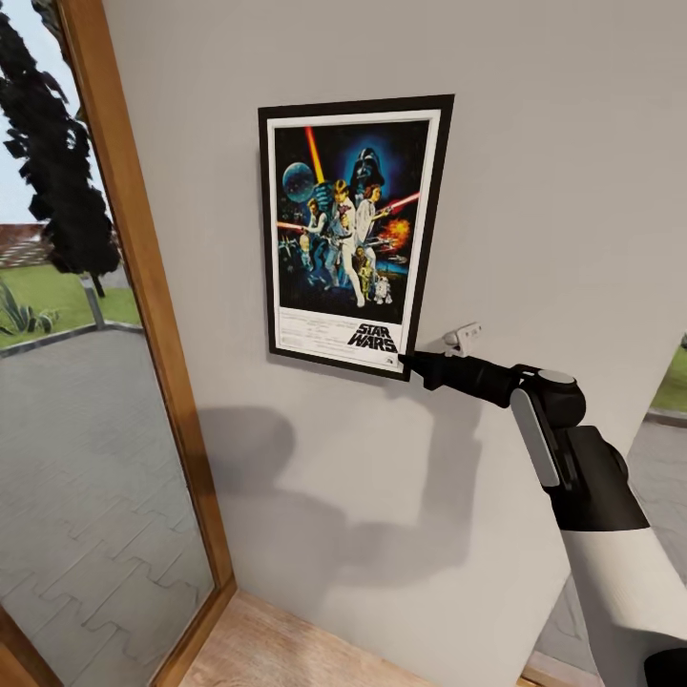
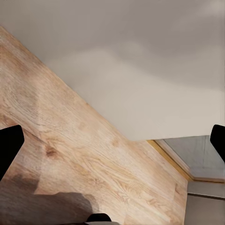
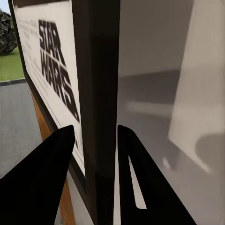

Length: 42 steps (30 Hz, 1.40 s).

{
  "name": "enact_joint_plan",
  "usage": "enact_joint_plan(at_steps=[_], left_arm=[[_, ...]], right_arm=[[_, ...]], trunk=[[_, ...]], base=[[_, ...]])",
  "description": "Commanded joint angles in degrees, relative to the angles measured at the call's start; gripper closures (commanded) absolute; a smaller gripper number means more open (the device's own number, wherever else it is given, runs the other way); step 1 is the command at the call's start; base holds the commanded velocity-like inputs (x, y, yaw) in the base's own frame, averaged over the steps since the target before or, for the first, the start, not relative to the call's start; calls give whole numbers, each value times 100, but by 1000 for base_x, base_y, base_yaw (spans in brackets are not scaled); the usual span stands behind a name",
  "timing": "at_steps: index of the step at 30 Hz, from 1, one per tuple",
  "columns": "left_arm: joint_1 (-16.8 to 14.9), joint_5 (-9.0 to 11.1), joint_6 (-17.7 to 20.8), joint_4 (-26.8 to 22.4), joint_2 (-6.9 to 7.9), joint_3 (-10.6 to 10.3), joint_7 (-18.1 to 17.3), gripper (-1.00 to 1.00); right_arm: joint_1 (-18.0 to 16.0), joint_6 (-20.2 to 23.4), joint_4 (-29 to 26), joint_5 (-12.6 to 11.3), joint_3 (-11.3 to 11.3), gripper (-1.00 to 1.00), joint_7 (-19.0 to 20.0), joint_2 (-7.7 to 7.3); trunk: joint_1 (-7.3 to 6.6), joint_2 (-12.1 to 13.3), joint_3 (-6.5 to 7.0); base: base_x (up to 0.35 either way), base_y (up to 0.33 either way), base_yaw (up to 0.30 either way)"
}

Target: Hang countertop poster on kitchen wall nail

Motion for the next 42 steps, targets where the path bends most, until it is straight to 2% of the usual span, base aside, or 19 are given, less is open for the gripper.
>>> enact_joint_plan(at_steps=[1,19,27,42], left_arm=[[-3,-56,-49,8,0,44,-11,-100],[-3,-56,-48,9,0,44,-4,-100],[-3,-56,-48,5,0,44,-2,-100],[-3,-56,-49,6,0,44,-2,-100]], right_arm=[[-3,42,-1,-46,2,100,3,-3],[-3,42,3,-41,2,100,0,-3],[-3,42,4,-59,2,100,-229,-3],[-3,42,4,-69,2,100,-287,-3]], trunk=[[2,-5,-3],[2,-5,-3],[2,-5,-3],[2,-5,-3]], base=[[0,0,0],[0,43,0],[0,18,0],[0,1,0]])
